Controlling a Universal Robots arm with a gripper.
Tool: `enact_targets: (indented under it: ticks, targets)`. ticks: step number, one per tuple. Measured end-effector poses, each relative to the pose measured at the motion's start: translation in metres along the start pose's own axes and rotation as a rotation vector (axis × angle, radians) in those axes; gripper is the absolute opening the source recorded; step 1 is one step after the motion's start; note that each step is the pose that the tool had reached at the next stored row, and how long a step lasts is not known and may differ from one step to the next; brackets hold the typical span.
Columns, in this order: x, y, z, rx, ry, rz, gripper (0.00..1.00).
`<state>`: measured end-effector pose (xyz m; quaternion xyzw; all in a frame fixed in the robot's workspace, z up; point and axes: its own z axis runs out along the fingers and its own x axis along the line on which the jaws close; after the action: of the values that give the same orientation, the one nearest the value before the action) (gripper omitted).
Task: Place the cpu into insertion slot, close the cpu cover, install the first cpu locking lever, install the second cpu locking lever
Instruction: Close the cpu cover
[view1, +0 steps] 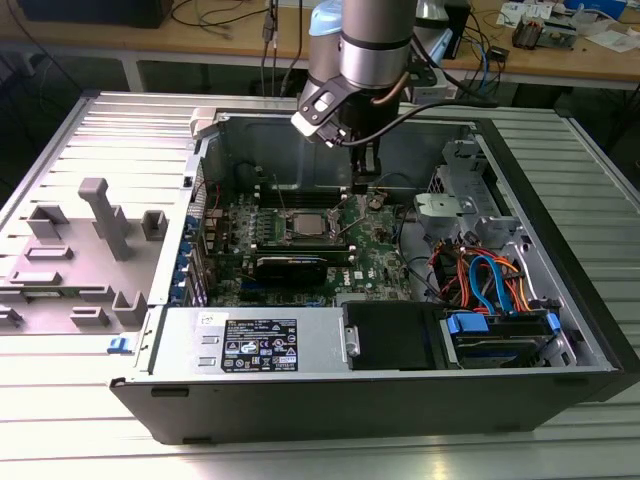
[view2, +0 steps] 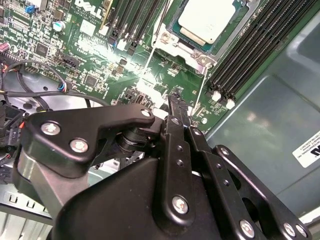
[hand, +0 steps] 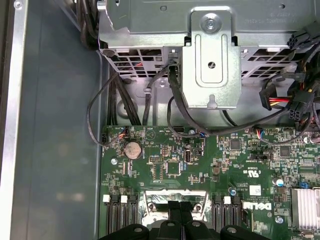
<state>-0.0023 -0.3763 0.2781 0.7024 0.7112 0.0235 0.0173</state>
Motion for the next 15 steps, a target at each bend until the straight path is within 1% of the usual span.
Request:
enact_targets:
  ticks: [15]
  targets:
    - [-0.0001, 0.005, 0.0003, 0.0, 0.0, 0.0, 0.11]
